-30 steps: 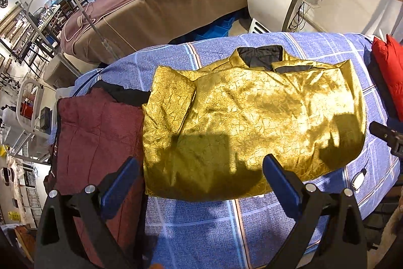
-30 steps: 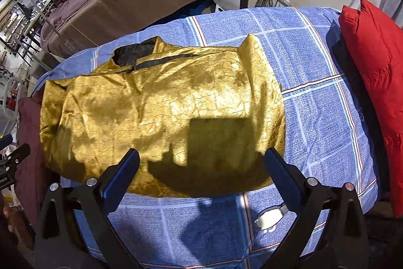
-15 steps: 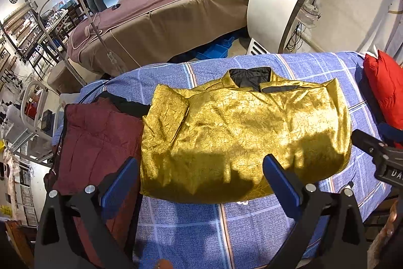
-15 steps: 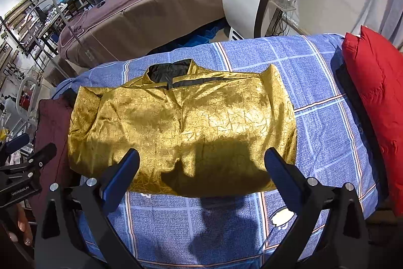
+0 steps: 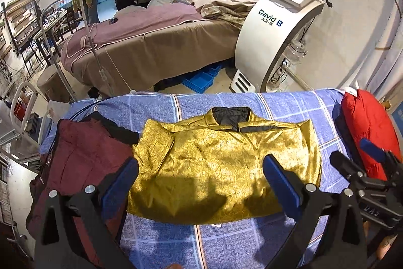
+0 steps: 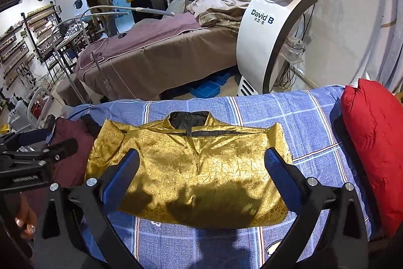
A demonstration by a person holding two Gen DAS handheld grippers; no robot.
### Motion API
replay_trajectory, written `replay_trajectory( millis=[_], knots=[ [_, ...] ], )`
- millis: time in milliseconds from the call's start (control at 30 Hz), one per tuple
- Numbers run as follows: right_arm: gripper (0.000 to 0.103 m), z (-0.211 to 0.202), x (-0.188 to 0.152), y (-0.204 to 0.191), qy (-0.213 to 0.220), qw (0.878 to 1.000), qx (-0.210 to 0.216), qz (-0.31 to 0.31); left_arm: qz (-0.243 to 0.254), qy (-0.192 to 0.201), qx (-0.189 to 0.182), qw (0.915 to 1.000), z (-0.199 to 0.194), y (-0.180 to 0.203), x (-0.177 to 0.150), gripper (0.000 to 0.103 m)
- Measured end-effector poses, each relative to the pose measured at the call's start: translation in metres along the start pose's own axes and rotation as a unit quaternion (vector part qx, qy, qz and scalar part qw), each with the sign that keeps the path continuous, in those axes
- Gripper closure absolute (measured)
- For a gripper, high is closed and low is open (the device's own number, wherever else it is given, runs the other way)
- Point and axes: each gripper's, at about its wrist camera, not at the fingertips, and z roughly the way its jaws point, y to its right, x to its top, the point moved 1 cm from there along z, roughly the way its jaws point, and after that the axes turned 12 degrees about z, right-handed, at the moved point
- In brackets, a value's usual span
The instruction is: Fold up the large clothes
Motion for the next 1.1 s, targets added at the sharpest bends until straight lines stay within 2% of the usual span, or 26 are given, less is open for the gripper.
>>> replay_trajectory(
  millis=[100, 200, 267, 300, 333, 367, 400, 433, 500, 567, 600, 700, 800, 967, 1100],
  knots=[
    [0.005, 0.009, -0.003, -0.004, -0.014, 1.000, -0.013, -0.019, 0.022, -0.041, 0.052, 0.9976, 0.012, 0.003, 0.003, 0.006],
    [0.005, 0.016, -0.008, -0.009, -0.027, 0.999, -0.011, -0.027, 0.075, -0.109, 0.124, 0.9834, 0.036, 0.015, -0.001, 0.006],
    [0.005, 0.022, -0.013, -0.012, -0.036, 0.999, -0.013, -0.035, 0.124, -0.147, 0.189, 0.9631, 0.054, 0.027, -0.008, 0.006],
    [0.005, 0.024, -0.015, -0.013, -0.040, 0.998, -0.011, -0.038, 0.151, -0.164, 0.226, 0.9482, 0.065, 0.035, -0.012, 0.006],
    [0.005, 0.026, -0.017, -0.014, -0.045, 0.998, -0.009, -0.039, 0.171, -0.181, 0.249, 0.9359, 0.073, 0.039, -0.017, 0.006],
    [0.005, 0.029, -0.018, -0.014, -0.050, 0.998, -0.006, -0.039, 0.195, -0.201, 0.257, 0.9250, 0.082, 0.046, -0.023, 0.006],
    [0.005, 0.031, -0.020, -0.014, -0.055, 0.998, -0.004, -0.038, 0.203, -0.209, 0.231, 0.9281, 0.088, 0.051, -0.028, 0.006],
    [0.005, 0.032, -0.022, -0.014, -0.058, 0.998, -0.003, -0.037, 0.196, -0.215, 0.189, 0.9377, 0.090, 0.053, -0.031, 0.006],
    [0.006, 0.035, -0.025, -0.013, -0.064, 0.997, -0.007, -0.038, 0.145, -0.223, 0.062, 0.9619, 0.091, 0.051, -0.035, 0.006],
    [0.005, 0.035, -0.026, -0.010, -0.066, 0.997, -0.011, -0.035, 0.081, -0.216, -0.031, 0.9724, 0.090, 0.042, -0.037, 0.006],
    [0.005, 0.035, -0.026, -0.008, -0.066, 0.997, -0.015, -0.033, 0.059, -0.211, -0.058, 0.9740, 0.091, 0.036, -0.037, 0.006],
    [0.005, 0.036, -0.025, -0.001, -0.066, 0.997, -0.025, -0.026, 0.073, -0.186, -0.028, 0.9794, 0.085, 0.032, -0.033, 0.006],
    [0.005, 0.040, -0.025, 0.003, -0.073, 0.997, -0.030, -0.018, 0.071, -0.166, -0.015, 0.9835, 0.078, 0.028, -0.027, 0.006],
    [0.005, 0.044, -0.026, 0.003, -0.081, 0.996, -0.030, -0.015, 0.061, -0.158, -0.015, 0.9854, 0.071, 0.023, -0.020, 0.006],
    [0.005, 0.047, -0.028, 0.000, -0.090, 0.995, -0.025, -0.020, 0.053, -0.142, -0.030, 0.9880, 0.060, 0.019, -0.018, 0.006]
  ],
)
